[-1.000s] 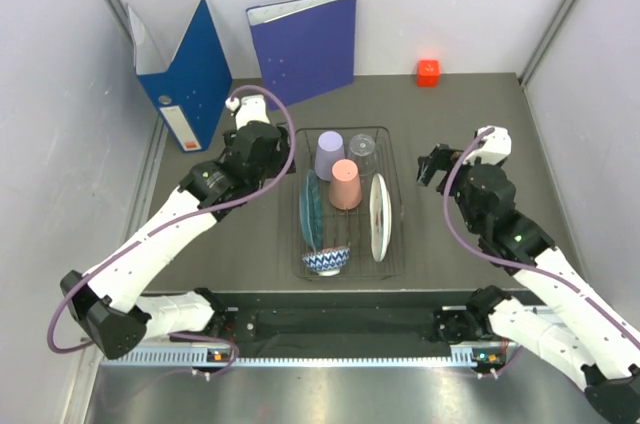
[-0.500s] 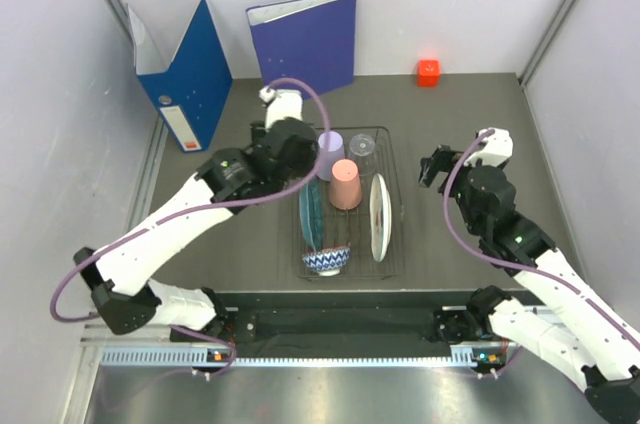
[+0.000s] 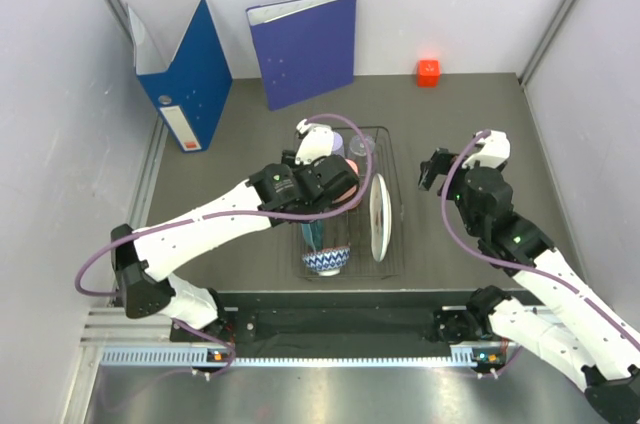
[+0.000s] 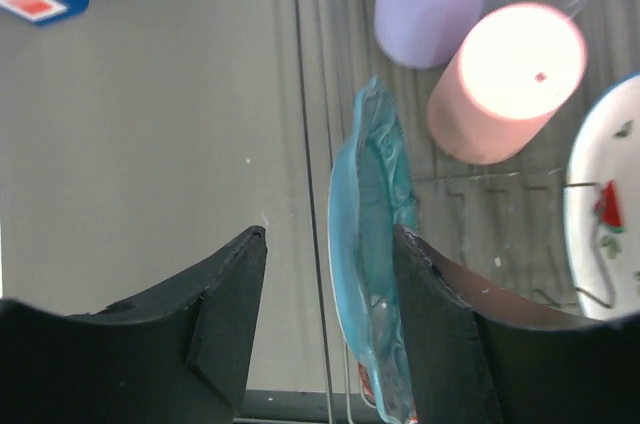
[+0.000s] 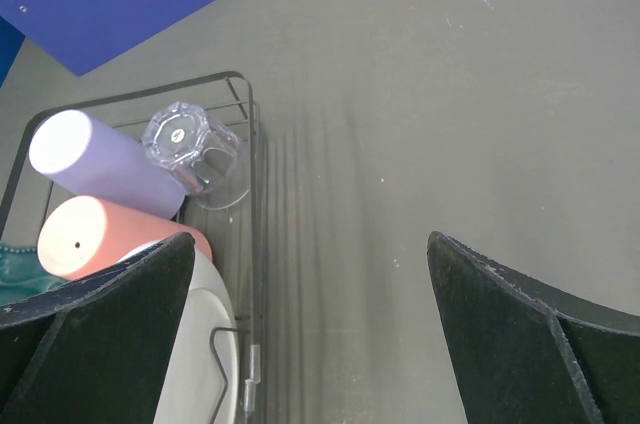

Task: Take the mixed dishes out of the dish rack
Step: Pick up the plate from the dish rack.

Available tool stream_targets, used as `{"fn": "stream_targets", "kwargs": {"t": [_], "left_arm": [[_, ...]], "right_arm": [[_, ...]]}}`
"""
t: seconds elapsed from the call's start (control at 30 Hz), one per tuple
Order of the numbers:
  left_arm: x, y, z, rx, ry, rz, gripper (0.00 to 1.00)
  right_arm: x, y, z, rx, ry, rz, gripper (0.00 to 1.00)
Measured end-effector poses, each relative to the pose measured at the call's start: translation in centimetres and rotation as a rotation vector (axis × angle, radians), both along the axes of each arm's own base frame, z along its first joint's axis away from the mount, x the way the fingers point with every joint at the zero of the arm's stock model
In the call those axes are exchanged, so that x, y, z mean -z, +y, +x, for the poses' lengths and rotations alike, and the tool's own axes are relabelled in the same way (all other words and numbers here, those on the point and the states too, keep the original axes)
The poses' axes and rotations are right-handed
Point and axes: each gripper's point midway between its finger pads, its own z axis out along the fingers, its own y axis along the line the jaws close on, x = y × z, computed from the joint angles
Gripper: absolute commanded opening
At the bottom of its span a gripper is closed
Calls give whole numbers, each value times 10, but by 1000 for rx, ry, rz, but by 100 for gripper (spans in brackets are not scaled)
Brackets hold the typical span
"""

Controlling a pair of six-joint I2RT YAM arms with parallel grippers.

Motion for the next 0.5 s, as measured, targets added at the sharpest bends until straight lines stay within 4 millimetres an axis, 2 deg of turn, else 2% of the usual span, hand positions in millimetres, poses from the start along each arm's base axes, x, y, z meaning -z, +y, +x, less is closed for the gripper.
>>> {"fn": "stream_targets", "kwargs": {"t": [0.17,0.33,0.5], "left_arm": [[22,6,-5,-31,32,13,56],[39,11,-10,-57,52,16,48],[52,13,-13,-92,59,-18,48]], "right_arm": [[0,0,0,-3,2,1,100],[2,1,0,-3,5,3,100],[12,1,-1,-6,25,-3,100]]}}
